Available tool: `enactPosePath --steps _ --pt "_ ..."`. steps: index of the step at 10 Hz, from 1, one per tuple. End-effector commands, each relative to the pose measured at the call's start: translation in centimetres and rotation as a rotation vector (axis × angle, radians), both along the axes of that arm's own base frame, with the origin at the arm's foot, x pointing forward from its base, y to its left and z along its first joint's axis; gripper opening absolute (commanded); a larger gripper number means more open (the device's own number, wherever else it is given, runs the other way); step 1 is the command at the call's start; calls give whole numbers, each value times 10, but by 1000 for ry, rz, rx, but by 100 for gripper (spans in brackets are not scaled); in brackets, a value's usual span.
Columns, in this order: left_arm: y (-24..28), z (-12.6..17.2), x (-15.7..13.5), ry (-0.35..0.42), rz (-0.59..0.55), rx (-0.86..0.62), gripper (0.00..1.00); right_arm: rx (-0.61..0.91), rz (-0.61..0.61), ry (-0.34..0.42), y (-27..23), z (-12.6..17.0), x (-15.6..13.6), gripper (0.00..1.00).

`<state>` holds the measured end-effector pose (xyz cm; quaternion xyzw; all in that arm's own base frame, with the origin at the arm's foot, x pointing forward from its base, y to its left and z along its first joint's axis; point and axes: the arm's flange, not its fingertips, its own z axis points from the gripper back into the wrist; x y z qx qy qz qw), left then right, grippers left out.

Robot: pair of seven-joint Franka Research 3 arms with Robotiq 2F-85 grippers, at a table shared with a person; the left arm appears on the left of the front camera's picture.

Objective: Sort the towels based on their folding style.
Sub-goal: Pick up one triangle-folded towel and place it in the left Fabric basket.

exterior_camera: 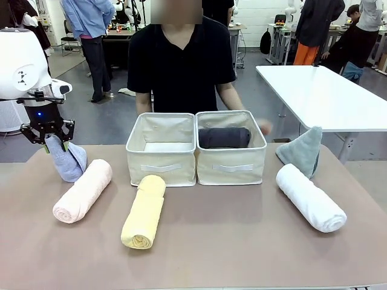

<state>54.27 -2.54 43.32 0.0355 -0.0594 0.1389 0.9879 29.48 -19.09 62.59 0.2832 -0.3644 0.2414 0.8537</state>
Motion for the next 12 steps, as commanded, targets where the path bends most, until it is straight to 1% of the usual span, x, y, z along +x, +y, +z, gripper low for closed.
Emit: enactPosePath --steps 1,2,5,7,8,9,10,11,12 --pt "4 5 -2 -3 -9 1 8 3 5 1 1 -1 1 100" --pt "4 9 -5 -5 -9 6 0 3 5 1 1 -1 1 100" --pt "5 19 -13 -16 -21 15 0 3 5 1 1 -1 1 100" --pt "7 23 -15 -3 -38 28 0 3 5 1 1 -1 1 100" --pt "13 42 -23 19 -45 36 0 3 5 1 1 -1 1 100" --pt "21 74 -41 18 -85 41 0 3 5 1 1 -1 1 100" --pt "31 107 -60 42 -156 47 0 3 5 1 1 -1 1 100" --pt "42 140 -75 62 -203 30 0 3 5 1 1 -1 1 100" --pt "52 173 -90 51 -231 26 0 3 5 1 1 -1 1 100"
